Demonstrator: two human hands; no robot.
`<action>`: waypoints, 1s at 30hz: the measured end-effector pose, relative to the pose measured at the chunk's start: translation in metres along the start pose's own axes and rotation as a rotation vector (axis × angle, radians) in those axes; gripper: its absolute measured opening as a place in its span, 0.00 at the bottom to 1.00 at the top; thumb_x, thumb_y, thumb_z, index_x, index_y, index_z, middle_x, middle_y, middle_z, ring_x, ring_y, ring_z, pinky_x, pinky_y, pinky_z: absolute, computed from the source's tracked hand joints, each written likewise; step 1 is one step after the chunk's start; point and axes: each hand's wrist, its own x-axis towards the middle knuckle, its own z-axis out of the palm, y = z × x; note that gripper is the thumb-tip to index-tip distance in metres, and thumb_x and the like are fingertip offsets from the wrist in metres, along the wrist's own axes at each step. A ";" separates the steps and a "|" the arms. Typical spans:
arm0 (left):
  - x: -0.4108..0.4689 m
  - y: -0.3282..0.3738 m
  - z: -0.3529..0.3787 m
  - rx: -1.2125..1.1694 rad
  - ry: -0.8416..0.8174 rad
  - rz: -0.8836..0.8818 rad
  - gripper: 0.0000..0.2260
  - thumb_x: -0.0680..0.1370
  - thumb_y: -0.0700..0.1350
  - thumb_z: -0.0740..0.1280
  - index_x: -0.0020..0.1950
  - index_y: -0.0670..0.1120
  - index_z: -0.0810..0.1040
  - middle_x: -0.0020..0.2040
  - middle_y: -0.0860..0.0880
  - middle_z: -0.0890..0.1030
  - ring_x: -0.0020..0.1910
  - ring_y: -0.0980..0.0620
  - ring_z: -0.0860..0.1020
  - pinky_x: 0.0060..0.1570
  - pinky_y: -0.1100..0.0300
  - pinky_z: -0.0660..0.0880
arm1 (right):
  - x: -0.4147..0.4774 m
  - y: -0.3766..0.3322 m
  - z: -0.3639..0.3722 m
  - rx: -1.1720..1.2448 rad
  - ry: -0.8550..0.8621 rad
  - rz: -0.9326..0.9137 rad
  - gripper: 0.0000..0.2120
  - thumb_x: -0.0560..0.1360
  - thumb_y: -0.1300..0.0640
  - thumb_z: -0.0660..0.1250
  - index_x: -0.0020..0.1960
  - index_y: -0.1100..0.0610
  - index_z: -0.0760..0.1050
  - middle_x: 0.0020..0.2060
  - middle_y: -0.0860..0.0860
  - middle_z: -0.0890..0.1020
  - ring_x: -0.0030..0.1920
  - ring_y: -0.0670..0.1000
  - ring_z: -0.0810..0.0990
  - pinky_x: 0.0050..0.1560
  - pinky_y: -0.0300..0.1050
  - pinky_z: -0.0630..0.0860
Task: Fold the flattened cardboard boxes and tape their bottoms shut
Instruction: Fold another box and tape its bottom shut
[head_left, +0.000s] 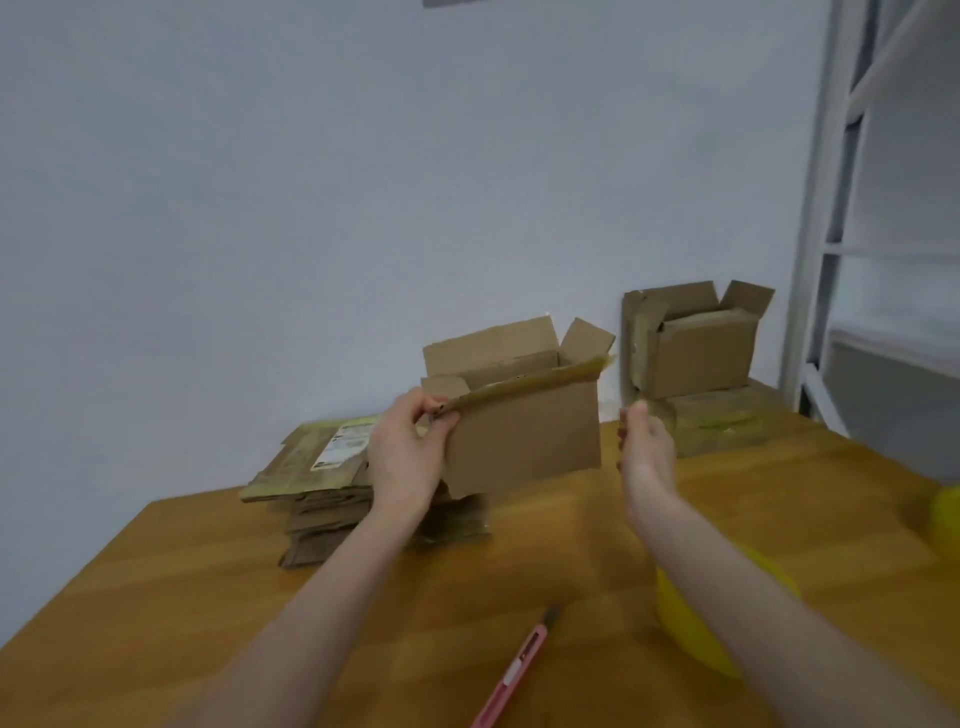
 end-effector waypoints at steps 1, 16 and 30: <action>0.006 0.006 0.018 0.034 -0.008 -0.003 0.10 0.75 0.45 0.69 0.36 0.52 0.71 0.46 0.59 0.80 0.48 0.54 0.78 0.49 0.51 0.77 | 0.011 0.002 -0.003 -0.059 0.063 -0.022 0.19 0.81 0.48 0.54 0.65 0.58 0.69 0.59 0.53 0.74 0.56 0.53 0.72 0.55 0.48 0.67; 0.054 -0.045 0.224 0.023 -0.381 -0.318 0.18 0.77 0.33 0.61 0.67 0.43 0.69 0.63 0.44 0.74 0.59 0.47 0.74 0.61 0.55 0.72 | 0.128 0.083 0.045 -0.780 -0.348 -0.055 0.28 0.78 0.59 0.61 0.76 0.56 0.56 0.71 0.56 0.63 0.67 0.57 0.67 0.65 0.50 0.70; 0.066 -0.068 0.107 0.353 -0.381 0.175 0.20 0.77 0.35 0.60 0.69 0.46 0.70 0.67 0.49 0.69 0.62 0.54 0.71 0.57 0.70 0.63 | 0.105 0.082 0.084 -0.775 -0.290 -0.215 0.20 0.77 0.55 0.64 0.67 0.54 0.68 0.63 0.54 0.70 0.58 0.53 0.73 0.57 0.46 0.74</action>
